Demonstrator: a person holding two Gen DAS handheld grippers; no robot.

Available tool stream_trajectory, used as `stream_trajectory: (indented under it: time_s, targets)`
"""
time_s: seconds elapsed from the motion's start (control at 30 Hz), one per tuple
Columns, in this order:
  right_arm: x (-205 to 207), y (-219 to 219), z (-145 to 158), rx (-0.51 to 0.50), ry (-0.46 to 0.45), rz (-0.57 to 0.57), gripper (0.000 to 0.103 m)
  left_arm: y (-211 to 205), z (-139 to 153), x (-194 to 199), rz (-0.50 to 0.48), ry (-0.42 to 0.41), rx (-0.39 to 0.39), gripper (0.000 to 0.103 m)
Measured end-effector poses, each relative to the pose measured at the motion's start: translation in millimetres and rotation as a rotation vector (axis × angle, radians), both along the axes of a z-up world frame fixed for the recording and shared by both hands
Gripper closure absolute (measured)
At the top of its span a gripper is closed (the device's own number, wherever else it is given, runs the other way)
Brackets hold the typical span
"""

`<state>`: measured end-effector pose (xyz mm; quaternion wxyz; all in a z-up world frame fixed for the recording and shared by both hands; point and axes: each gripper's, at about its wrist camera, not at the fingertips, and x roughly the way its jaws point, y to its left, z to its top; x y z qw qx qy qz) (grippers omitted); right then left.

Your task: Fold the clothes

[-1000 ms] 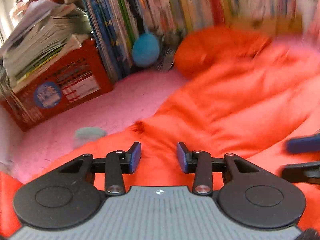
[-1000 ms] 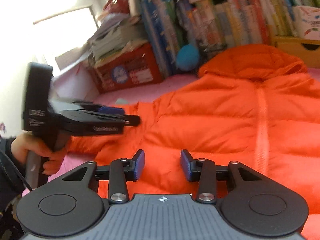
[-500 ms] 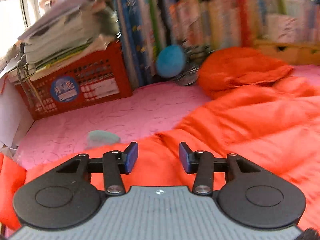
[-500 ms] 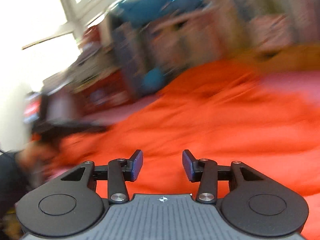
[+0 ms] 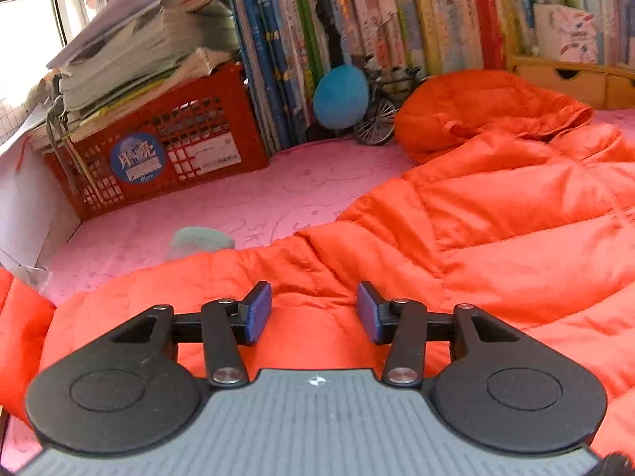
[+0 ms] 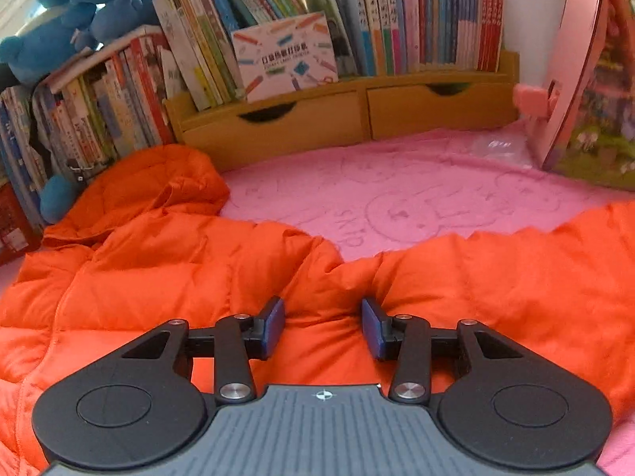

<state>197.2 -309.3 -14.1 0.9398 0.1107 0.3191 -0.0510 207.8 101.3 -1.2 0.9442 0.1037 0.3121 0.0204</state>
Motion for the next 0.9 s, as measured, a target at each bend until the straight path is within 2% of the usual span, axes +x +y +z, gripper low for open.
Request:
stream_trajectory:
  time_s: [0.03, 0.13, 0.3, 0.43, 0.53, 0.57, 0.67, 0.77, 0.9]
  targets:
    - [-10.7, -2.3, 4.5, -0.006, -0.033, -0.009, 0.056, 0.1, 5.1, -5.8, -0.009, -0.009, -0.024, 0.046]
    - [-43.4, -23.2, 13.2, -0.010, -0.108, -0.071, 0.035, -2.2, 18.0, -22.6, -0.029, -0.031, -0.082, 0.039]
    - [-91.4, -82.1, 21.0, -0.041, -0.140, -0.280, 0.027, -9.4, 24.1, -41.9, -0.019, -0.044, -0.191, 0.031]
    - [-109.9, -132.7, 16.5, 0.052, -0.118, -0.402, 0.022, -19.9, 19.2, -50.4, -0.007, -0.039, -0.178, 0.028]
    - [-118.6, -144.9, 11.8, 0.082, -0.114, -0.427, 0.019, -25.1, 22.2, -58.6, -0.010, -0.031, -0.161, 0.028]
    - [-119.8, -142.5, 12.0, 0.093, -0.114, -0.421, 0.019, -26.8, 23.2, -61.4, -0.011, -0.028, -0.156, 0.028]
    - [-127.6, -123.0, 18.0, 0.115, -0.147, -0.289, 0.018, -31.9, 26.2, -69.6, -0.014, -0.020, -0.139, 0.028]
    - [-133.1, -71.6, 31.8, 0.036, -0.160, -0.113, 0.009, -37.0, 29.3, -77.8, -0.017, -0.012, -0.122, 0.024]
    - [-148.9, 2.1, 45.6, -0.083, -0.174, 0.083, 0.001, -42.3, 35.1, -98.3, -0.041, -0.007, -0.097, 0.018]
